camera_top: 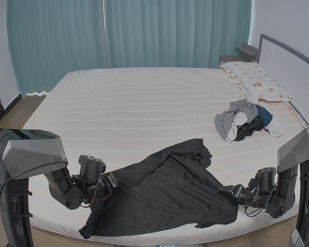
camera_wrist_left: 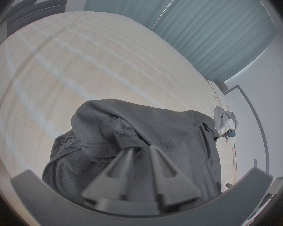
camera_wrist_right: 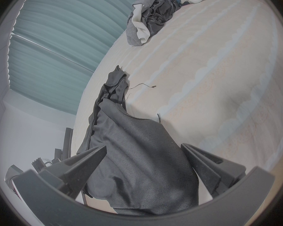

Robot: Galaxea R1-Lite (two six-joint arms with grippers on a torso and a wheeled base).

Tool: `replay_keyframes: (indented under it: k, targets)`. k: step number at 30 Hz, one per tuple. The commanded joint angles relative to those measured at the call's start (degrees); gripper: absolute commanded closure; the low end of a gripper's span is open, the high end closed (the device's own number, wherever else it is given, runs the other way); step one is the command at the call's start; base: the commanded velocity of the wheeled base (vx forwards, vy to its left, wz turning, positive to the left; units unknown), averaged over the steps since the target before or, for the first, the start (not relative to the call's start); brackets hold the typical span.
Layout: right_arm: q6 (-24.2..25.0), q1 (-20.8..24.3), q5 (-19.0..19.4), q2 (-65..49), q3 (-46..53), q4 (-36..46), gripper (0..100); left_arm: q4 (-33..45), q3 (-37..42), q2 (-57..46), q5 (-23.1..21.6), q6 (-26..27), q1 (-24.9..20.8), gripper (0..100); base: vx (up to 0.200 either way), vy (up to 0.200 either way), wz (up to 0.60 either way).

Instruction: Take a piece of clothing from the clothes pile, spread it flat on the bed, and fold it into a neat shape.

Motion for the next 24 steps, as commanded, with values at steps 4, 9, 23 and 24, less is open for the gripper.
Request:
replay_keyframes:
  k: [4, 9, 23, 24]
  targets:
    - [0.00, 0.10, 0.13, 0.14, -0.01, -0.10, 0, -0.38, 0.29, 0.34, -0.23, 0.30, 1.41, 100, 0.000, 0.000, 0.00]
    - [0.00, 0.10, 0.13, 0.14, -0.01, -0.10, 0, -0.82, -0.94, -0.63, -0.76, -0.40, 4.93, 100, 0.000, 0.000, 0.00]
    - [0.00, 0.10, 0.13, 0.14, -0.01, -0.10, 0, -10.22, -5.95, 0.78, -0.76, -6.64, 12.40, 100, 0.000, 0.000, 0.00]
    - [0.00, 0.10, 0.04, 0.14, -0.01, -0.10, 0, -10.22, -8.32, 1.48, -0.93, -8.75, 13.45, 100, 0.000, 0.000, 0.00]
